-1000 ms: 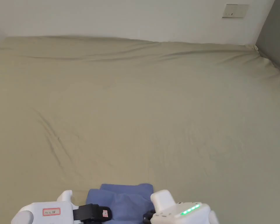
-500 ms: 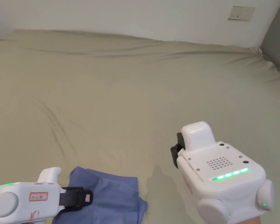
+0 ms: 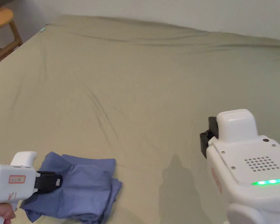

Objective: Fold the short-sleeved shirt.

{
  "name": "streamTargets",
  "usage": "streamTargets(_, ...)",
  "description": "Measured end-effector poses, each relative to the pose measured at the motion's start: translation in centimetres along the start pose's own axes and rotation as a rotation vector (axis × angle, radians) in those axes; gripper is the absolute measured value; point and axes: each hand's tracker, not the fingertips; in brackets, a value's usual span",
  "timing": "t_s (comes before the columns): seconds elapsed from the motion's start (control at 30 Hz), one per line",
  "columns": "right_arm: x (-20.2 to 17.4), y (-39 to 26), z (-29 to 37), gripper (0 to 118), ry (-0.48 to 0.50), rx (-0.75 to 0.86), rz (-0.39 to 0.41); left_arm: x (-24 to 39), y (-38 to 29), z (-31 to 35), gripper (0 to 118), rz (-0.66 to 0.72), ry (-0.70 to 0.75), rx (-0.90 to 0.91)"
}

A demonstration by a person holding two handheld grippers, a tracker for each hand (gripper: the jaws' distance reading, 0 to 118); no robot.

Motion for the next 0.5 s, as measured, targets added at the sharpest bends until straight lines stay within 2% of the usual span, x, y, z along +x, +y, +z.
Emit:
streamTargets(0.3,-2.5,0.1,-2.6,0,0.018,-0.045,0.012,-10.4,3.5,3.4,31,-0.043,0.345,0.033)
streamTargets(0.5,-2.9,0.2,-4.1,0,0.019,-0.070,0.027,-16.5,6.1,3.1,30,-0.071,0.542,-0.011)
